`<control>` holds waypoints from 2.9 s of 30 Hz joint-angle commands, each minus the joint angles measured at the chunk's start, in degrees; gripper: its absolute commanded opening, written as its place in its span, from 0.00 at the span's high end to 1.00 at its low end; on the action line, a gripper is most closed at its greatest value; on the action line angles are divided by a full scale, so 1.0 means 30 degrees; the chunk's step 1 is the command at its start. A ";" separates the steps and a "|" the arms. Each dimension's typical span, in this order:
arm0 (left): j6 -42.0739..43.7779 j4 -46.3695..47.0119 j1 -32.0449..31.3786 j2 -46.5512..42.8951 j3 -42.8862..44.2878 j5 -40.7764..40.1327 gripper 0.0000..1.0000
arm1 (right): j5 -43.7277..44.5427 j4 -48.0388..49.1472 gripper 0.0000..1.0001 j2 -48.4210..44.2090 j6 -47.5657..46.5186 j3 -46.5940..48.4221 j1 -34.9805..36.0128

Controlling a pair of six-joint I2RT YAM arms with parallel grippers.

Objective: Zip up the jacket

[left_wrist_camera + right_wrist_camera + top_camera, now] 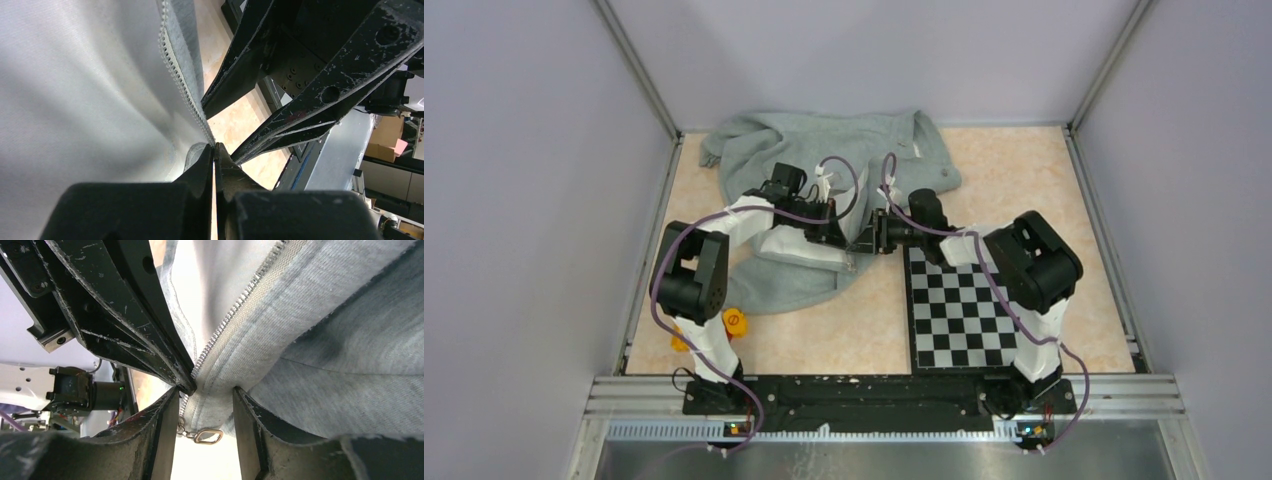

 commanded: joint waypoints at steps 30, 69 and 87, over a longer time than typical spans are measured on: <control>0.0033 0.0713 0.0038 -0.1035 -0.0037 0.0591 1.00 | -0.0773 0.3355 0.64 0.0737 0.0792 -0.0654 0.0324; -0.1011 0.4027 0.1371 -0.6051 -0.2598 -0.1360 0.38 | -0.0051 0.6401 1.00 0.0158 -0.1781 -0.2161 0.0324; 0.2685 -0.3600 0.2879 -0.1704 0.4726 -1.6316 0.29 | -0.0090 0.6805 1.00 -0.2134 -0.1586 -0.3839 0.0324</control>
